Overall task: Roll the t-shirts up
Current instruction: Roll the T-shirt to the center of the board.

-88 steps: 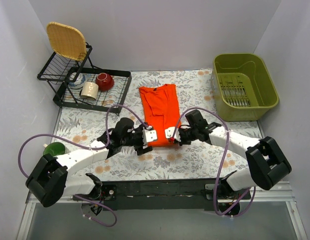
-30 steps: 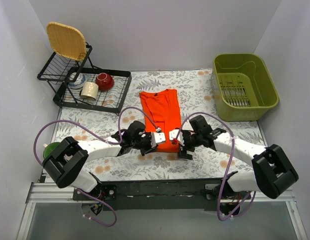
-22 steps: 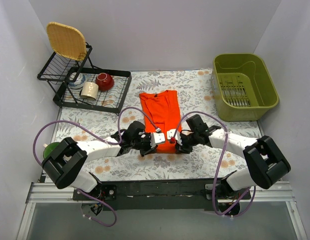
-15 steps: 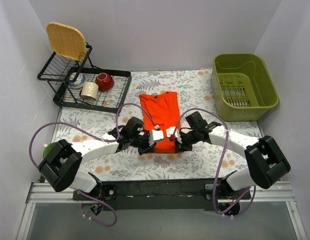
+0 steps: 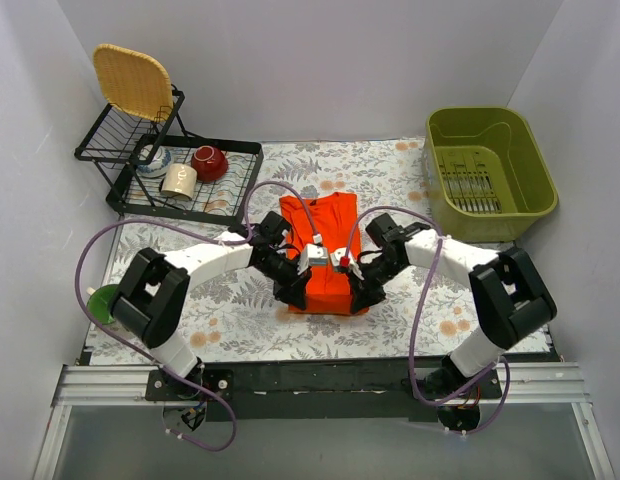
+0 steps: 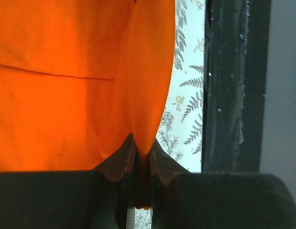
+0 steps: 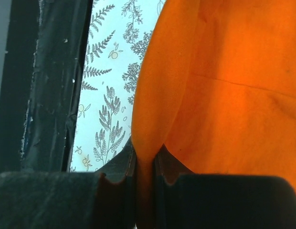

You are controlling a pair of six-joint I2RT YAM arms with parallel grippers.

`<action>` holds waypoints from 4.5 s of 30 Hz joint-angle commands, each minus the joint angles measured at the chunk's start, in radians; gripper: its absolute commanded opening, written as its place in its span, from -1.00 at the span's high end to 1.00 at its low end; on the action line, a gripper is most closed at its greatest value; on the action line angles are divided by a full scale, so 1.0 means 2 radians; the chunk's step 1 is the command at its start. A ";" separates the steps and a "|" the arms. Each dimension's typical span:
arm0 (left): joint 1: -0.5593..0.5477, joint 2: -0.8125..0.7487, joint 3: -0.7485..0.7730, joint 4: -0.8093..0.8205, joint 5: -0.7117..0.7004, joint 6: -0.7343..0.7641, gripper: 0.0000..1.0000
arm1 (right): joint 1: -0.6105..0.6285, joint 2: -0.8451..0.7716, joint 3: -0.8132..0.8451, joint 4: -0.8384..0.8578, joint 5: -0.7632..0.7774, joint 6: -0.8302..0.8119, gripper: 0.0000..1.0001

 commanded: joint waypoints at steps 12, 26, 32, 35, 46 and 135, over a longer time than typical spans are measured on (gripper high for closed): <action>0.065 0.135 0.066 -0.108 0.045 0.061 1.00 | -0.051 0.243 0.161 -0.273 -0.060 -0.139 0.97; 0.109 0.241 0.159 -0.187 0.041 0.113 0.98 | -0.072 0.351 0.252 -0.308 -0.069 -0.123 0.97; 0.122 0.222 0.136 -0.164 0.042 0.086 0.91 | -0.072 0.376 0.270 -0.309 -0.077 -0.105 0.97; 0.127 0.199 0.115 -0.129 0.035 0.055 0.82 | -0.072 0.387 0.274 -0.309 -0.085 -0.097 0.97; 0.134 -0.069 -0.012 0.105 -0.072 -0.018 -0.27 | -0.073 0.438 0.314 -0.310 -0.059 -0.028 0.97; 0.052 0.097 0.014 0.095 0.092 -0.146 0.55 | 0.117 -0.109 -0.227 0.403 0.212 -0.060 -0.58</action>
